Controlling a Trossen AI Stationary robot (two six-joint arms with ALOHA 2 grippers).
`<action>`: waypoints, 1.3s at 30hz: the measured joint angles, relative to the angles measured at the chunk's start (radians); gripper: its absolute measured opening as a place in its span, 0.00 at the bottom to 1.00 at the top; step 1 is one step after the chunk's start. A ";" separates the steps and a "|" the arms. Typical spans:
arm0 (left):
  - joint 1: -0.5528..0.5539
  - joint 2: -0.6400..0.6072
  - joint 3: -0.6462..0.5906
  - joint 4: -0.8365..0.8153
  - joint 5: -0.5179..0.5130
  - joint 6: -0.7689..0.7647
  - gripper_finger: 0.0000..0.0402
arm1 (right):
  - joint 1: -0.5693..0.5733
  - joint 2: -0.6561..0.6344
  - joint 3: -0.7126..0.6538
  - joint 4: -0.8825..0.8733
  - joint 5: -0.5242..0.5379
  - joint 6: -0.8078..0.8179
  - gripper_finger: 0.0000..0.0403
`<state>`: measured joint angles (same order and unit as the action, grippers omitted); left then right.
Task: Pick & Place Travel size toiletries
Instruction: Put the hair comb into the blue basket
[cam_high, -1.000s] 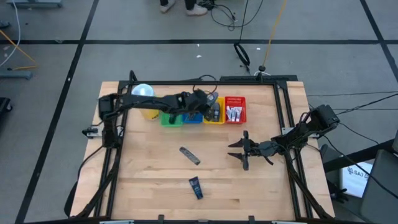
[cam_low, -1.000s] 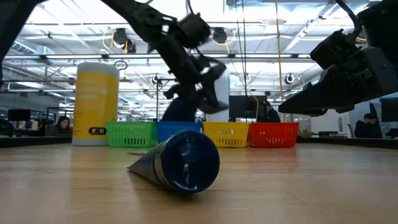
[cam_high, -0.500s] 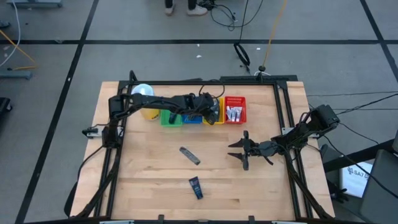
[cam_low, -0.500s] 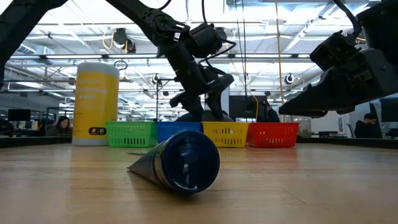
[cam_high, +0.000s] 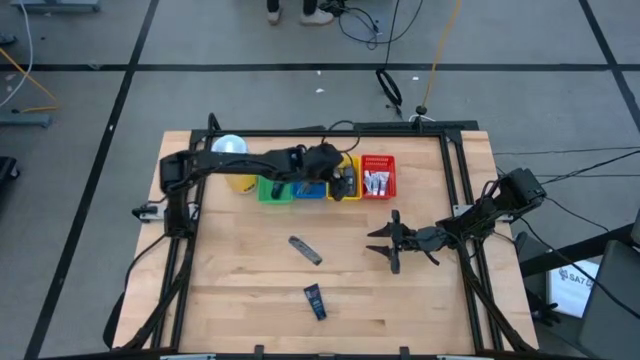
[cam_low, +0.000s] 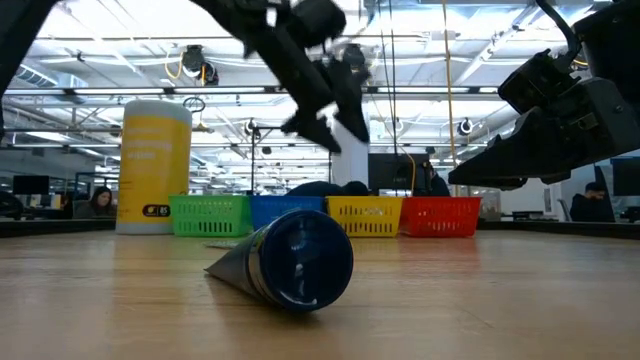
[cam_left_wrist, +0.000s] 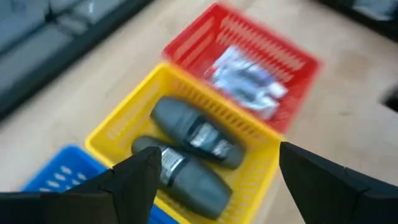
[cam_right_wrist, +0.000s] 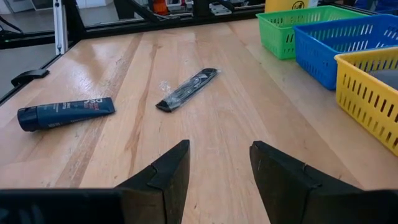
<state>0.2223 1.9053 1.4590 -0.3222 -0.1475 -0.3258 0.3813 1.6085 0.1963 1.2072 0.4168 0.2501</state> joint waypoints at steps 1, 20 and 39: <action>-0.015 -0.023 0.000 -0.012 -0.011 0.030 0.80 | 0.000 0.000 0.000 0.000 0.000 0.000 0.40; -0.415 -0.271 -0.488 0.038 -0.243 -0.125 0.76 | 0.000 0.000 0.000 -0.031 -0.003 0.042 0.40; -0.403 -0.102 -0.599 0.298 0.105 0.261 0.76 | 0.000 0.000 0.000 -0.030 0.000 0.036 0.40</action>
<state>-0.1802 1.8030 0.8604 -0.0243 -0.0429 -0.0643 0.3817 1.6085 0.1967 1.1769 0.4171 0.2861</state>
